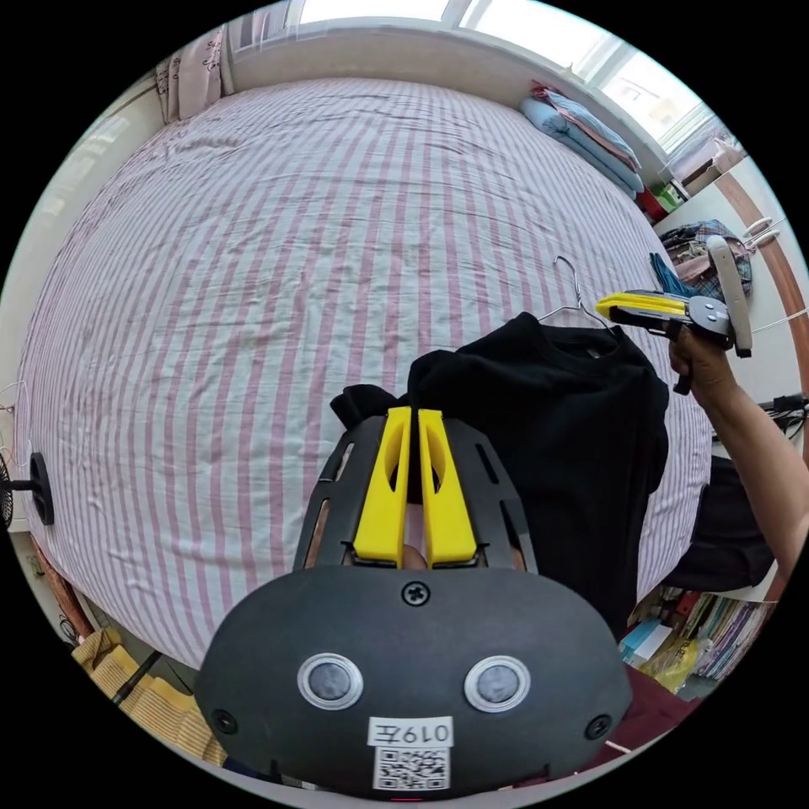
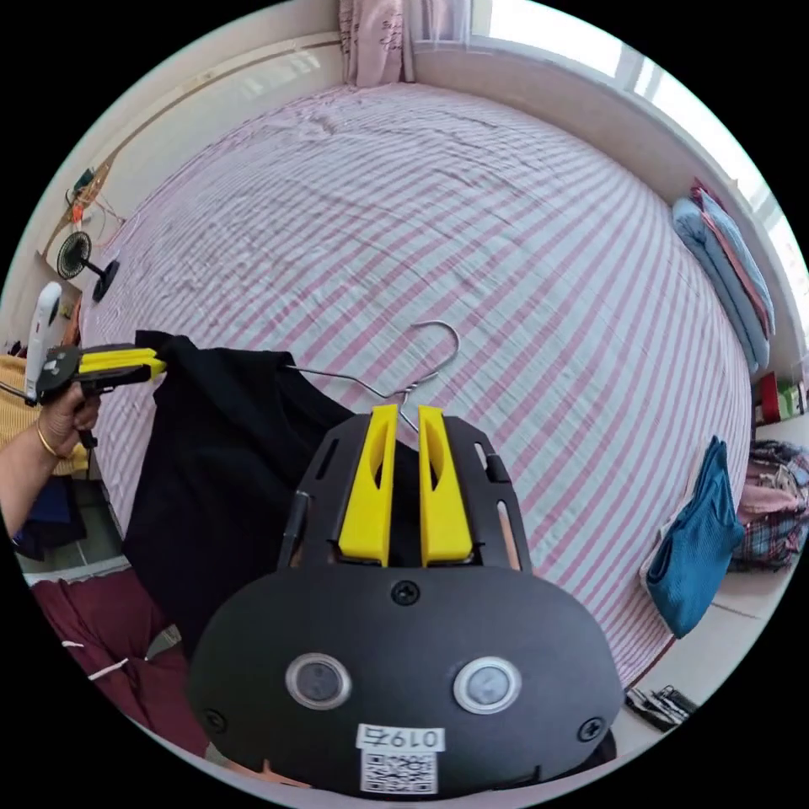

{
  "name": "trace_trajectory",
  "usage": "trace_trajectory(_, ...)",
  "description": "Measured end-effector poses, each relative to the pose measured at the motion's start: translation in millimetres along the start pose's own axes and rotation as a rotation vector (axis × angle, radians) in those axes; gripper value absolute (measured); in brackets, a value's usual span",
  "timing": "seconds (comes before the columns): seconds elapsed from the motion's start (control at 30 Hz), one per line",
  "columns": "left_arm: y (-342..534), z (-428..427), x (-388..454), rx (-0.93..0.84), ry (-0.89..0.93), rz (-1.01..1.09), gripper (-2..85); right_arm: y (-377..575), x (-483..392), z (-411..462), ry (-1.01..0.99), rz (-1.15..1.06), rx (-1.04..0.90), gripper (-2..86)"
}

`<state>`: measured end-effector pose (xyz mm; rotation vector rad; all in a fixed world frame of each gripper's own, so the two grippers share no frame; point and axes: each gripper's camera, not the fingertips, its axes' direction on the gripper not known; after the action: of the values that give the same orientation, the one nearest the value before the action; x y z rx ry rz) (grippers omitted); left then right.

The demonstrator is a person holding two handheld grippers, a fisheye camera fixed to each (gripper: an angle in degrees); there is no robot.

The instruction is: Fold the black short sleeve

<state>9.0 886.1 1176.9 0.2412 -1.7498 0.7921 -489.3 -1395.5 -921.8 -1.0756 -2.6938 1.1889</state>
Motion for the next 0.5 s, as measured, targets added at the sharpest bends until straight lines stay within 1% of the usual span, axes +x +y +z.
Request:
trace_trajectory(0.1,-12,1,-13,-0.009,0.005,0.016,1.6,-9,-20,26,0.035,-0.022,-0.051,5.8)
trace_trajectory(0.13,-16,2,-18,-0.016,-0.002,0.019,1.5,-8,-25,30,0.079,-0.016,-0.05,5.9)
trace_trajectory(0.27,-28,12,-31,-0.048,0.018,0.017,1.5,-7,-34,31,0.153,-0.009,-0.045,6.5)
trace_trajectory(0.4,-36,16,-30,-0.07,0.005,0.038,1.2,-18,-40,32,0.156,-0.048,-0.087,3.0)
trace_trajectory(0.47,-42,13,-30,-0.089,-0.004,0.046,1.0,-20,-32,22,0.149,-0.004,-0.082,1.5)
trace_trajectory(0.5,-43,12,-30,-0.094,-0.002,0.048,1.0,-18,-21,11,0.152,0.053,-0.056,0.9)
